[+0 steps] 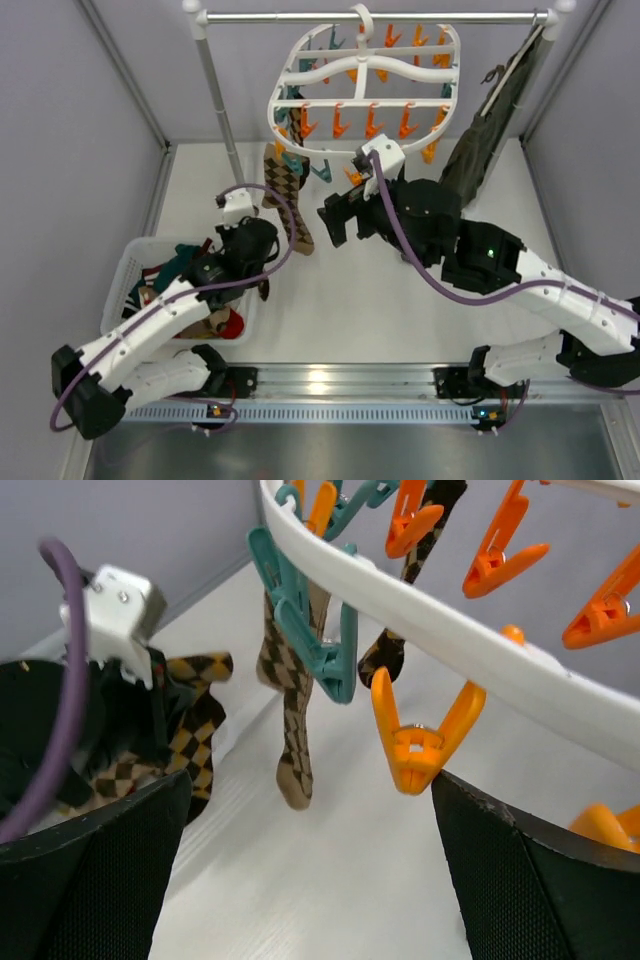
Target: Remove the socks clipped to the hanger
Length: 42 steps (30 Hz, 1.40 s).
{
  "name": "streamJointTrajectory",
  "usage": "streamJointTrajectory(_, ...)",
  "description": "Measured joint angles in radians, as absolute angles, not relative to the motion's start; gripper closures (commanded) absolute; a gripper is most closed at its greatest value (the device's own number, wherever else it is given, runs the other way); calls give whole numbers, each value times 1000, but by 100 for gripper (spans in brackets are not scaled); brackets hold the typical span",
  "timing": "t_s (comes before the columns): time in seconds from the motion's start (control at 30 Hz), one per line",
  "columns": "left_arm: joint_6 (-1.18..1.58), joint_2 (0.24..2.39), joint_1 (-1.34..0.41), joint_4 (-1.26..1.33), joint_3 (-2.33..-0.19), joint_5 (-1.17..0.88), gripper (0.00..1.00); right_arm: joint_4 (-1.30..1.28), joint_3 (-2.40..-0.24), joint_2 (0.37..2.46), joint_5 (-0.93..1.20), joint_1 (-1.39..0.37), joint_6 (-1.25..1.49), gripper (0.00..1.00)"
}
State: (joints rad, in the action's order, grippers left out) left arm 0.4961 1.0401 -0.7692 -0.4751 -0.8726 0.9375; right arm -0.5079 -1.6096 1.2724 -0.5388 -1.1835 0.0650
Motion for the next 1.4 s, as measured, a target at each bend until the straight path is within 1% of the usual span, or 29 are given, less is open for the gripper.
streamJointTrajectory(0.13,488,944,-715,-523,-931,933,100,-502,-1548,1190,-459,-1184,80,0)
streamJointTrajectory(0.3,491,939,-669,-589,-1032,951,100,-499,-1464,1092,-440,-1184,91,1)
streamJointTrajectory(0.37,497,947,-614,-612,-1051,939,100,-497,-1443,1067,-439,-1184,92,1)
streamJointTrajectory(0.5,532,942,-401,-648,-1056,862,100,-493,-1411,1026,-435,-1184,99,1)
streamJointTrajectory(0.57,555,925,-349,-652,-1040,838,100,-488,-1392,1006,-433,-1184,101,0)
streamJointTrajectory(0.67,618,860,-334,-655,-959,811,100,-479,-1355,978,-430,-1184,102,1)
streamJointTrajectory(0.77,733,771,-334,-636,-785,792,100,-459,-1312,954,-424,-1184,109,1)
streamJointTrajectory(0.8,768,747,-334,-632,-716,790,98,-450,-1294,946,-421,-1184,112,1)
streamJointTrajectory(0.83,795,735,-332,-634,-655,789,96,-448,-1277,939,-417,-1184,117,1)
streamJointTrajectory(0.9,843,743,-325,-640,-559,786,96,-437,-1243,927,-411,-1184,124,1)
streamJointTrajectory(1.0,904,796,-293,-642,-503,763,96,-429,-1203,915,-402,-1184,133,1)
streamJointTrajectory(1.13,989,789,-262,-629,-486,729,97,-414,-1176,908,-398,-1184,139,1)
streamJointTrajectory(1.2,1023,773,-259,-628,-479,717,91,-408,-1171,902,-398,-1184,143,1)
streamJointTrajectory(1.23,1032,762,-258,-628,-477,711,86,-406,-1171,900,-398,-1184,143,1)
streamJointTrajectory(1.27,1040,746,-258,-629,-475,704,73,-405,-1171,896,-398,-1184,143,0)
streamJointTrajectory(1.3,1042,727,-257,-630,-474,698,66,-403,-1171,892,-398,-1184,143,0)
streamJointTrajectory(1.33,1046,702,-257,-628,-473,691,57,-403,-1171,888,-399,-1184,144,1)
streamJointTrajectory(1.37,1044,672,-257,-628,-473,688,41,-403,-1171,883,-399,-1184,143,1)
streamJointTrajectory(1.4,1039,640,-257,-629,-473,682,33,-403,-1171,879,-399,-1184,143,1)
